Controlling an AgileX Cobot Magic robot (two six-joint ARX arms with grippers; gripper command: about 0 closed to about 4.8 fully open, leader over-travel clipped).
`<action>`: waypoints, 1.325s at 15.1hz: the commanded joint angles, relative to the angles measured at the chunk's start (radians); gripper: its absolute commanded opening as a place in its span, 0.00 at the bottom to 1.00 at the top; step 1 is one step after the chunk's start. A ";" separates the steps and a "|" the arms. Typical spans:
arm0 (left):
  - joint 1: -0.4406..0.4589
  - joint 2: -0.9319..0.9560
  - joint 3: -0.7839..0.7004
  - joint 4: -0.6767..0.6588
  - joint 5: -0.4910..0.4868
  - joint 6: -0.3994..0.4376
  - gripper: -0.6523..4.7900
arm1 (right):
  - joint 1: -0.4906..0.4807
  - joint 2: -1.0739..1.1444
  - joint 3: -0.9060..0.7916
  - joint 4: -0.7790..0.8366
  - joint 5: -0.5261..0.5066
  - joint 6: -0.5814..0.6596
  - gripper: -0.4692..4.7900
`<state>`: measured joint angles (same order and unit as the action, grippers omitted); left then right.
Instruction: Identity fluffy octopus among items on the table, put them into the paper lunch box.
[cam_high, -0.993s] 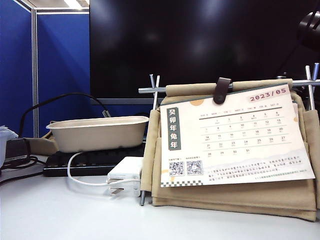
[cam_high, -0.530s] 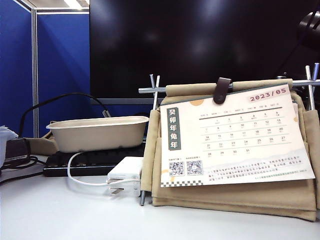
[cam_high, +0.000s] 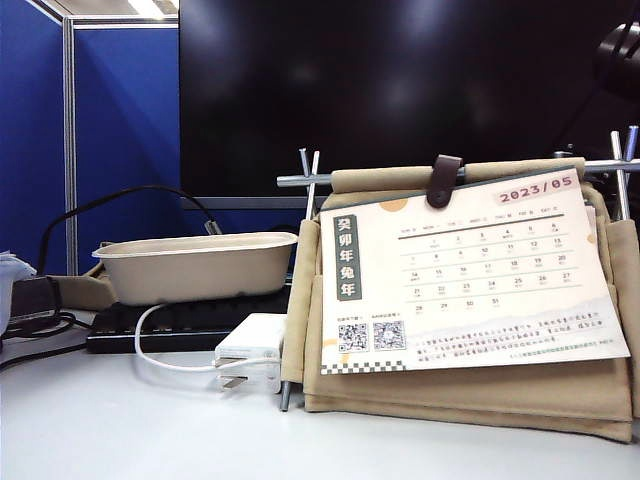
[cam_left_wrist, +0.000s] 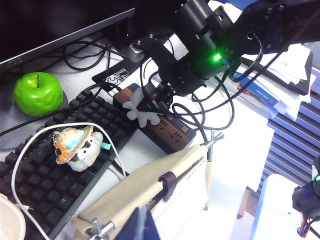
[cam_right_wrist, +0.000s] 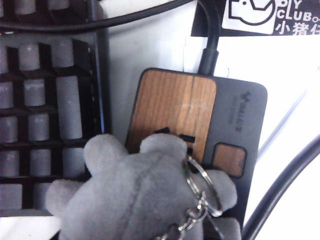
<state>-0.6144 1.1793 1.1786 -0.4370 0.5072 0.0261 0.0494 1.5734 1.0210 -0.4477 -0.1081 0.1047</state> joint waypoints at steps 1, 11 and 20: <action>-0.001 -0.002 0.005 0.015 0.002 0.000 0.12 | 0.001 -0.003 0.056 -0.037 0.002 -0.001 0.59; 0.000 -0.002 0.005 0.017 -0.041 0.001 0.12 | 0.001 -0.019 0.267 -0.276 -0.100 0.000 0.59; 0.000 0.000 0.005 0.031 -0.383 0.069 0.12 | 0.028 -0.088 0.345 -0.307 -0.385 0.034 0.59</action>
<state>-0.6140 1.1797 1.1786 -0.4282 0.1539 0.0788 0.0654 1.4899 1.3609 -0.7670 -0.4694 0.1310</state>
